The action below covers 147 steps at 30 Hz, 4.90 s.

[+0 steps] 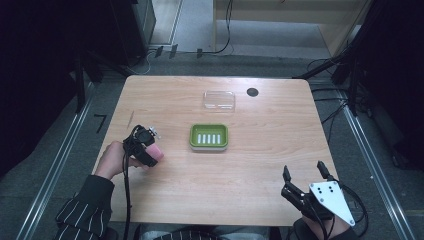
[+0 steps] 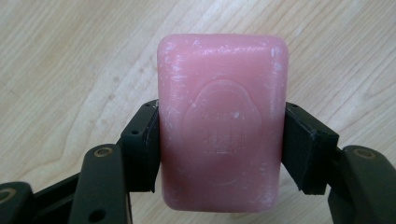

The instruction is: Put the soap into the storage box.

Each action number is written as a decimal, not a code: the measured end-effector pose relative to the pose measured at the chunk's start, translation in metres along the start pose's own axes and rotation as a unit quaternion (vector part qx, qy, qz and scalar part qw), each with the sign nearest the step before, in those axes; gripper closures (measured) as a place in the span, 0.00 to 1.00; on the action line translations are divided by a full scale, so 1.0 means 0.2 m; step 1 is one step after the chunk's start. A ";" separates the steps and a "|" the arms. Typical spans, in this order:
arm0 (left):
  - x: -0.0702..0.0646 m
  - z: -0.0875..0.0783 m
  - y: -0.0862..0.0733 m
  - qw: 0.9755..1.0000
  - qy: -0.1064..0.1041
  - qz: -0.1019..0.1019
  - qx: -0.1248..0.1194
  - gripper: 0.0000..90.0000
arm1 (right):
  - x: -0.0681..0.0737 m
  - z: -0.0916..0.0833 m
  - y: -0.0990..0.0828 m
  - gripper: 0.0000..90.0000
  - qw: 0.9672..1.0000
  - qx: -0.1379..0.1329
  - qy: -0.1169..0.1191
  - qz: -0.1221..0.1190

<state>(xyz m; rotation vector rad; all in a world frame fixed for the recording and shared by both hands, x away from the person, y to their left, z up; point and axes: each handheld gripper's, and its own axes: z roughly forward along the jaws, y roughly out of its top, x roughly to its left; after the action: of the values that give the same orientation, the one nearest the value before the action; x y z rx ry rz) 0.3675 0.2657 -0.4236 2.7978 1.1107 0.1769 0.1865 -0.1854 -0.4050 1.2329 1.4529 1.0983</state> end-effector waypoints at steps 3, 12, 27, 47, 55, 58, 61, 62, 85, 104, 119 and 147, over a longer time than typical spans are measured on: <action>0.00 0.00 0.02 1.000 -0.002 0.006 0.001 0.42 | 0.00 0.00 0.00 0.14 1.000 0.000 -0.001 -0.001; -0.01 -0.02 0.06 1.000 -0.005 0.023 -0.003 0.42 | -0.01 -0.01 0.00 0.14 1.000 0.001 -0.004 0.000; -0.02 -0.04 0.15 0.998 -0.013 0.056 -0.005 0.42 | -0.03 -0.03 -0.01 0.14 1.000 0.004 -0.015 0.004; -0.06 -0.06 0.29 0.994 -0.018 0.105 -0.014 0.42 | -0.05 -0.07 -0.02 0.14 0.999 0.012 -0.031 0.008; -0.08 -0.07 0.36 0.992 -0.018 0.124 -0.017 0.42 | -0.06 -0.07 -0.02 0.14 0.999 0.014 -0.033 0.007; -0.08 -0.07 0.38 0.991 -0.016 0.132 -0.015 0.42 | -0.06 -0.08 -0.02 0.14 0.999 0.014 -0.034 0.007; -0.09 -0.07 0.40 0.990 -0.016 0.139 -0.017 0.42 | -0.06 -0.08 -0.03 0.14 0.999 0.015 -0.035 0.007; -0.09 -0.07 0.40 0.990 -0.016 0.139 -0.018 0.42 | -0.06 -0.08 -0.03 0.14 0.999 0.015 -0.036 0.010; -0.12 -0.08 0.54 0.983 -0.017 0.180 -0.031 0.42 | -0.08 -0.10 -0.03 0.14 0.999 0.021 -0.046 0.011; -0.14 -0.08 0.63 0.979 -0.019 0.201 -0.036 0.42 | -0.10 -0.14 -0.04 0.14 0.998 0.026 -0.058 0.013; -0.16 -0.08 0.70 0.974 -0.021 0.222 -0.039 0.42 | -0.12 -0.17 -0.05 0.14 0.997 0.029 -0.072 0.016; -0.20 -0.06 0.83 0.964 -0.015 0.264 -0.038 0.42 | -0.15 -0.23 -0.07 0.14 0.995 0.034 -0.090 0.020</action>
<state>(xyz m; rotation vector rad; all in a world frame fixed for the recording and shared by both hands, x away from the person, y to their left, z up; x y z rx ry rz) 0.4490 0.1197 -0.3878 2.9436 0.3171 0.2175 0.1407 -0.2209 -0.4077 1.3768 1.3423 0.9448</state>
